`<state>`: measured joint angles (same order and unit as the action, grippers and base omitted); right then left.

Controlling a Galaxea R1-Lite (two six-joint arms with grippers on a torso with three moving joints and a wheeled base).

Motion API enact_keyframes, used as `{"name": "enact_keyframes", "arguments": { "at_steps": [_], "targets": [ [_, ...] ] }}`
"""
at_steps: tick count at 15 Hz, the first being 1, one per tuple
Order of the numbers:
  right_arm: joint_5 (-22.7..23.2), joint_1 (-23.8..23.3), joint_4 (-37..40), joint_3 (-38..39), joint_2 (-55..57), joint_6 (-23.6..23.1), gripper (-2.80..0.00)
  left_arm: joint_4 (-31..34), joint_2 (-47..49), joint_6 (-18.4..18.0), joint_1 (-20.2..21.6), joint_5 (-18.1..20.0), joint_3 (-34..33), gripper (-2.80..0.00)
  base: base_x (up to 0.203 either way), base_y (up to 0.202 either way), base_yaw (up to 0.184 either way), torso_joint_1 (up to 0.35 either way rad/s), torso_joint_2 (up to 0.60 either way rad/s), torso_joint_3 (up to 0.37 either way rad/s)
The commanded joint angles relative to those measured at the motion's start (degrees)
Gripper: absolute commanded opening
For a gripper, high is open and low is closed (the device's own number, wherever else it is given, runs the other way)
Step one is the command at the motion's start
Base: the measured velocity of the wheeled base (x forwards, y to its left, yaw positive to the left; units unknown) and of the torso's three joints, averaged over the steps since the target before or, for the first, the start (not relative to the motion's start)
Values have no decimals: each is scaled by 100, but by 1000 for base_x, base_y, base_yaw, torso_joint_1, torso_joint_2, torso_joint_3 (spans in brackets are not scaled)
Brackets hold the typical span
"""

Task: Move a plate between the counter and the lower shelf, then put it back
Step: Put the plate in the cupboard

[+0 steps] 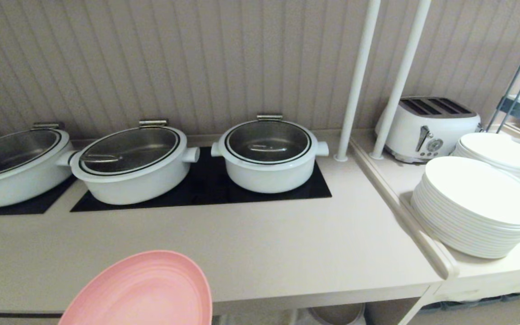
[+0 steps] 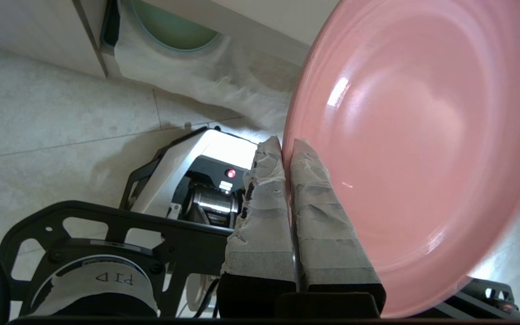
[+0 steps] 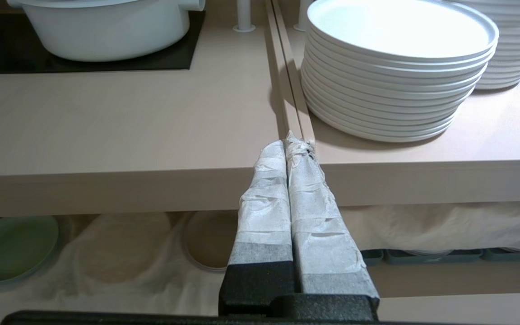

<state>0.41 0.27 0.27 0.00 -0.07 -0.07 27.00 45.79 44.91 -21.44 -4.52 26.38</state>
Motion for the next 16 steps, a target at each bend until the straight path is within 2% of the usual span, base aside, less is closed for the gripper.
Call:
{"name": "enact_keyframes", "arguments": {
  "at_steps": [1,13,16],
  "targets": [
    [2,0,-1,0,7,-1,-280,19,-46,26,-5,-5,19,-280,0,0,0,0,0,0],
    [2,0,-1,0,7,-1,-280,183,-325,-18,-18,-14,78,-280,0,0,0,0,0,0],
    [2,0,-1,0,7,-1,-280,298,-403,-230,-18,-14,104,-280,0,0,0,0,0,0]
  ]
}}
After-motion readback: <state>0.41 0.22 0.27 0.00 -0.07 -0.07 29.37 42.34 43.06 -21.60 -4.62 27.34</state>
